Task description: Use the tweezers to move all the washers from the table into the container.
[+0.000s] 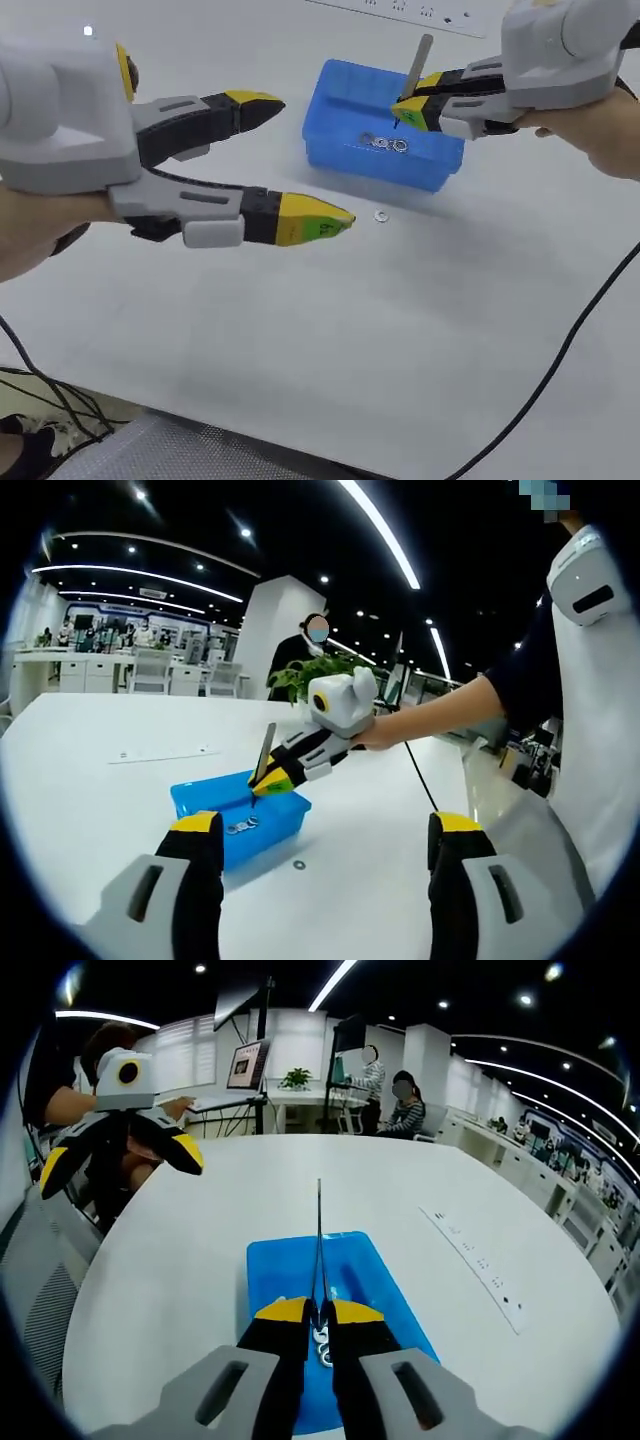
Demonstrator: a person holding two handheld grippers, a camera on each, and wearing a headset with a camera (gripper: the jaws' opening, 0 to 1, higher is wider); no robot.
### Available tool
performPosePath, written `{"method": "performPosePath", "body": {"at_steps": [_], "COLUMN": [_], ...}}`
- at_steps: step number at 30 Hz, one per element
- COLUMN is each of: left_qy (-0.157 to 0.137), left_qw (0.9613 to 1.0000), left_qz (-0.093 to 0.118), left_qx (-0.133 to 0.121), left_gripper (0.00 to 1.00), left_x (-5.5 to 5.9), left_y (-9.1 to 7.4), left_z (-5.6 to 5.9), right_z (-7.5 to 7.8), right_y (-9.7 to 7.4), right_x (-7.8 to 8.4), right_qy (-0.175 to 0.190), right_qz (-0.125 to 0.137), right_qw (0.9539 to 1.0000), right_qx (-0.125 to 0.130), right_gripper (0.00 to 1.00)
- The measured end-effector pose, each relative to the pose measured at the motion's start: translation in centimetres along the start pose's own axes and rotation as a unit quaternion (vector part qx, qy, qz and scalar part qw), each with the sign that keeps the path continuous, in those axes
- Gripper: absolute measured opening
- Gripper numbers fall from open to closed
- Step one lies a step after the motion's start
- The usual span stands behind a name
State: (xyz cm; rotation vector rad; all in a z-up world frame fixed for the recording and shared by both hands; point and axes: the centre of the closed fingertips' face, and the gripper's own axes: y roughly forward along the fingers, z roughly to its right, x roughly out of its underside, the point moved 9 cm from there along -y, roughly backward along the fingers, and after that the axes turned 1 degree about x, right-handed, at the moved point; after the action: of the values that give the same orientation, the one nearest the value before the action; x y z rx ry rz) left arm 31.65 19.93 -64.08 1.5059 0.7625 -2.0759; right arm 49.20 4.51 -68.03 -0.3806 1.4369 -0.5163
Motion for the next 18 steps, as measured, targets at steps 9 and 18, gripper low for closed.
{"method": "performPosePath", "body": {"at_steps": [9,18], "left_qy": [0.064,0.124], "left_qw": [0.9978,0.991], "left_qz": [-0.012,-0.021], "left_qx": [-0.012,0.044], "left_gripper": [0.8,0.55], "left_x": [-2.0,-4.1], "left_y": [4.5,7.4], "left_z": [-2.0,-2.3], "right_z": [-1.4,-2.8], "right_y": [-0.6,-1.5], "right_x": [-1.5,-1.8], "right_qy": [-0.046,-0.083], "right_qz": [0.0,-0.007], "right_qw": [0.9989,0.9962], "right_qx": [-0.013,-0.025], "right_gripper": [0.08,0.08]}}
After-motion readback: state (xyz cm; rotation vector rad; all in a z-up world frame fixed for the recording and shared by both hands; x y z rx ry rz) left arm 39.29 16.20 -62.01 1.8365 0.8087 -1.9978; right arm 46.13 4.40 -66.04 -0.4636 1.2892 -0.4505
